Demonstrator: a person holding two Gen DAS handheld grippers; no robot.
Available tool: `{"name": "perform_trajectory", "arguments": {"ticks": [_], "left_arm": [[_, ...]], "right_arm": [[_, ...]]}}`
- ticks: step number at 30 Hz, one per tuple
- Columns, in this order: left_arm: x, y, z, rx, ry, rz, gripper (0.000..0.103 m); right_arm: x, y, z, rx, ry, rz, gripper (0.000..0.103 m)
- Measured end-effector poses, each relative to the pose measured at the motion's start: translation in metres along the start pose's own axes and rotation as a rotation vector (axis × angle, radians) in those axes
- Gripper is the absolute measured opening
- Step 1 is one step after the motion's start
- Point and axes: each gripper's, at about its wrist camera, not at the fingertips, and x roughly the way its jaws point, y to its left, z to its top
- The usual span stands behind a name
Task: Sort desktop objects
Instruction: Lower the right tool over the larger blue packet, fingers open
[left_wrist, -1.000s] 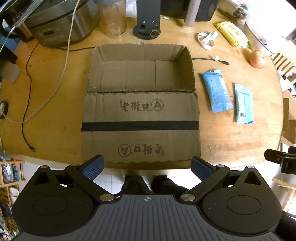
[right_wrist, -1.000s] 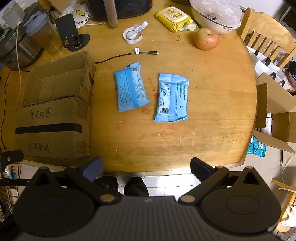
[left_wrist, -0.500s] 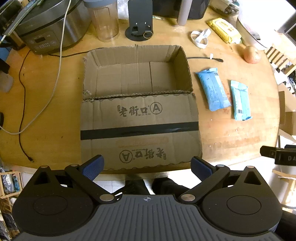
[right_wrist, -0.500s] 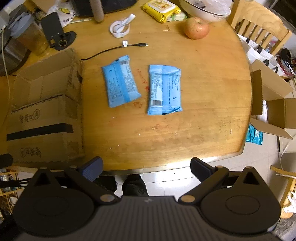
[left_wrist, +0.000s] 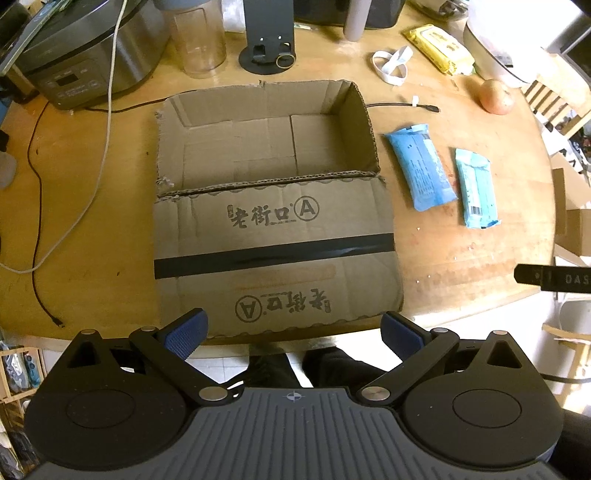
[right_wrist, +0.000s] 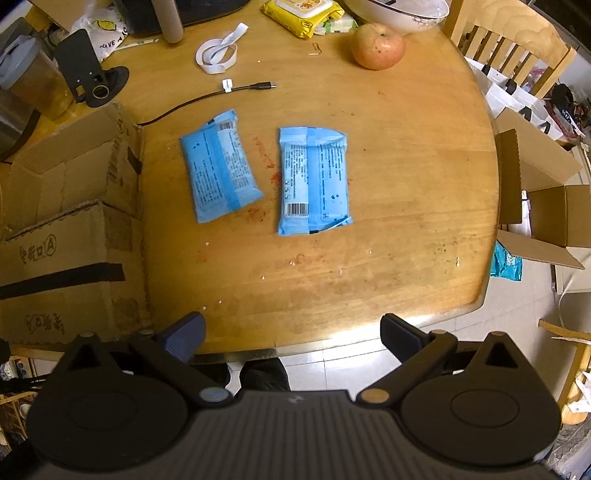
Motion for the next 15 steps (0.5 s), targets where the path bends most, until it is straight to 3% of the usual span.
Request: {"name": "perform_trajectory", "arguments": {"ticks": [15], "left_arm": [[0.003,-0.002,0.005,0.026,0.009,-0.003,0.103]], "right_arm": [[0.015,-0.008,0.026,0.021,-0.010,-0.006,0.103]]}}
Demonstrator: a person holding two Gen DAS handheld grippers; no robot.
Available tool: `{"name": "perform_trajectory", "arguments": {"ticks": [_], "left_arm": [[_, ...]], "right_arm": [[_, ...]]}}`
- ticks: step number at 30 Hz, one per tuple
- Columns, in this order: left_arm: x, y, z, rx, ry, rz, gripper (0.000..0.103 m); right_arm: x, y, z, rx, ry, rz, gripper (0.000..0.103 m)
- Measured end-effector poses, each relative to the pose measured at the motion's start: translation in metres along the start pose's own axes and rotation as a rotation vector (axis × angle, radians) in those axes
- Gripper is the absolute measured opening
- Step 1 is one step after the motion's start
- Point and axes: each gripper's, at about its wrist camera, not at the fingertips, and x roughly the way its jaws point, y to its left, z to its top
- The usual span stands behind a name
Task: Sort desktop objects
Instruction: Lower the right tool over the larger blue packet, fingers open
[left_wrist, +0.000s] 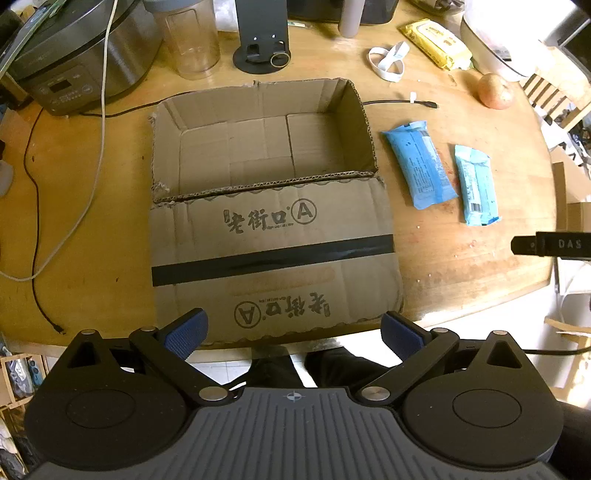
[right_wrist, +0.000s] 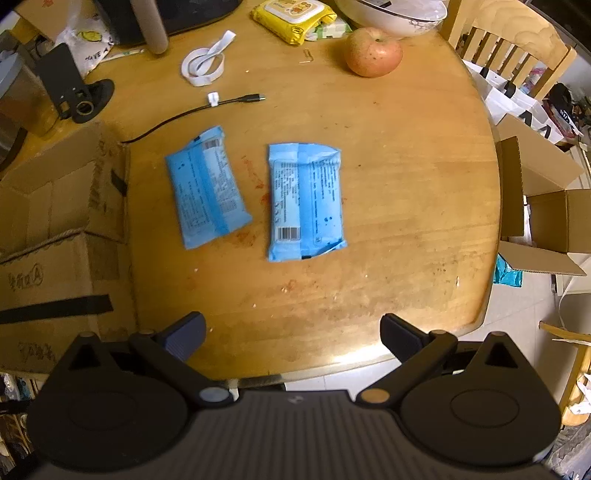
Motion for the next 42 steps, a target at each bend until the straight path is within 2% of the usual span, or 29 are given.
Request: {"name": "perform_trajectory", "arguments": {"ticks": [42], "left_arm": [[0.010,0.003,0.016,-0.019,0.029,0.005,0.103]], "right_arm": [[0.049,-0.015,0.067,0.039,0.021,-0.005,0.103]]}}
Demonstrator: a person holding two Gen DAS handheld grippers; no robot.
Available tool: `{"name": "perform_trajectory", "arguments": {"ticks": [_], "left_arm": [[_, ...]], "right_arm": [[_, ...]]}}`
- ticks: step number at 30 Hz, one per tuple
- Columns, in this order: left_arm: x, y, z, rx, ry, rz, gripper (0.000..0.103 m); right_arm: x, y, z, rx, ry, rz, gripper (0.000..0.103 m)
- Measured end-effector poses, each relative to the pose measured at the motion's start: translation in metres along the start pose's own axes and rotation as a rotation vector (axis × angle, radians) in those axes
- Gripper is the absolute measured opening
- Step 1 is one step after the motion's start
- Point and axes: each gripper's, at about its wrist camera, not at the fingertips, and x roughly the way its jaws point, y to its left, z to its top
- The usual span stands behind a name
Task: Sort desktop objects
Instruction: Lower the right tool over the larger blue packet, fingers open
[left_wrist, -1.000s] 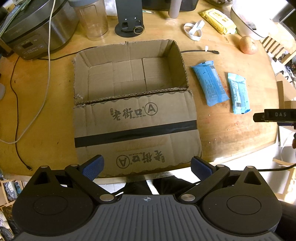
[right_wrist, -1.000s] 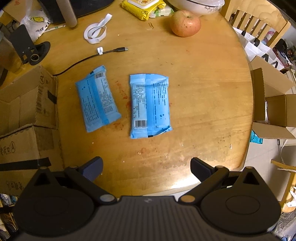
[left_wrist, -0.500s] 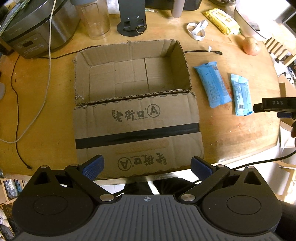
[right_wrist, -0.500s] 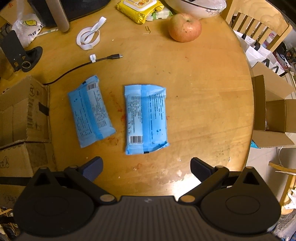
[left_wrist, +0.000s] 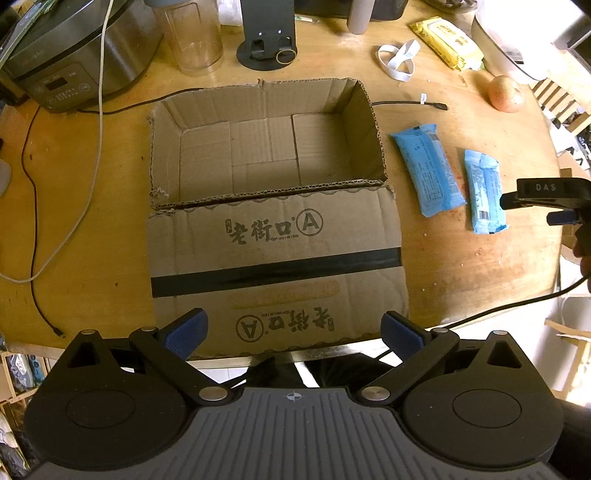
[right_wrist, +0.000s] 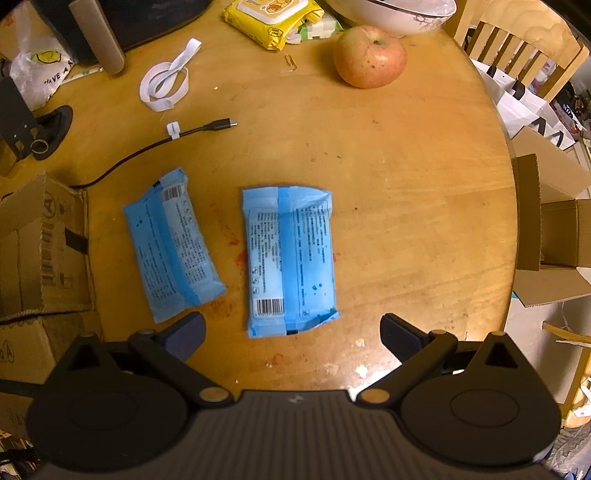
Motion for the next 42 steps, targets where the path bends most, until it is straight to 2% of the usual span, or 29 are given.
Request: {"name": "perform_trajectory", "arguments": {"ticks": [29,42], "left_arm": [[0.001,0.002,0.001,-0.012,0.004,0.004,0.103],[0.001,0.001,0.000,-0.016,0.008,0.006,0.103]], "right_arm": [[0.011,-0.004,0.035,0.005,-0.031,0.005,0.103],[0.022,-0.004,0.039,-0.008,-0.032,0.013,0.103]]}}
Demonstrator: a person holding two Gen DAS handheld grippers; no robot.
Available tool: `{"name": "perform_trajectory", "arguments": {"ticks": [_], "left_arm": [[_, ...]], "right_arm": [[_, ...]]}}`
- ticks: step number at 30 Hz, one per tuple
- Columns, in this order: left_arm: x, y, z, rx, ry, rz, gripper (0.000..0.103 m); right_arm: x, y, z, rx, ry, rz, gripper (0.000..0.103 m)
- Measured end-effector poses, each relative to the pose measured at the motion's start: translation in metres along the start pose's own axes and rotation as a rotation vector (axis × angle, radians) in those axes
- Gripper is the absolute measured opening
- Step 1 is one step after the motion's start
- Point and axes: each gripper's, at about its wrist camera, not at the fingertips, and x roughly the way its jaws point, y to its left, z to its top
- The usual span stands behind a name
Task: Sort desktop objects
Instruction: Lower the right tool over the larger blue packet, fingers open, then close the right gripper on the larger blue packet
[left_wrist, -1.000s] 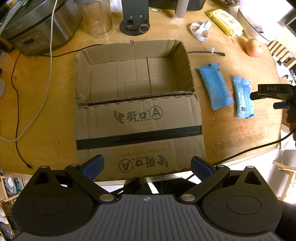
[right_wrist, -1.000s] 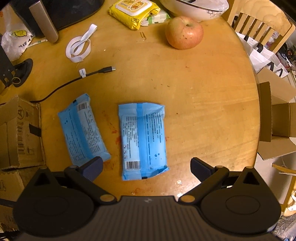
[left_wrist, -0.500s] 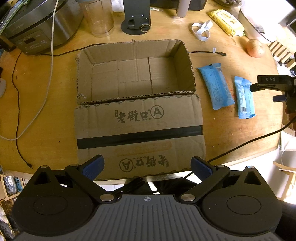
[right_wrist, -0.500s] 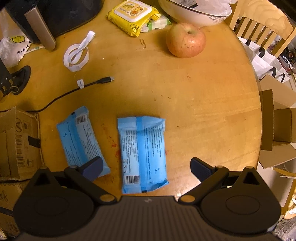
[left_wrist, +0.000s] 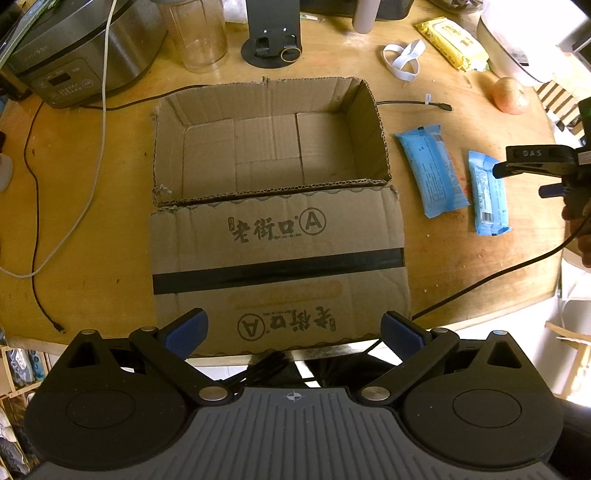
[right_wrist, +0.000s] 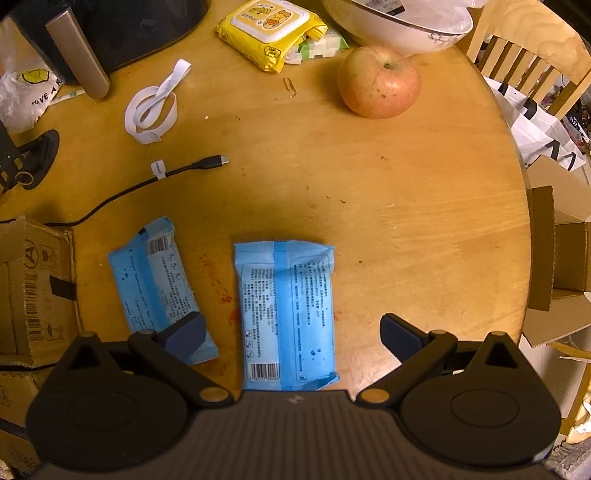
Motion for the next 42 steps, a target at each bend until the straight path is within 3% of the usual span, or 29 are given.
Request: {"name": "perform_trajectory", "arguments": {"ticks": [25,42], "left_arm": [[0.001,-0.002,-0.001,-0.017,0.011,0.006,0.103],[0.000,-0.004,-0.002,-0.013,0.009,0.002,0.103]], "right_arm": [[0.062,-0.006,-0.011,0.015,0.024,0.033,0.103],[0.064,0.000,-0.018,-0.008,0.013,0.001,0.103]]}}
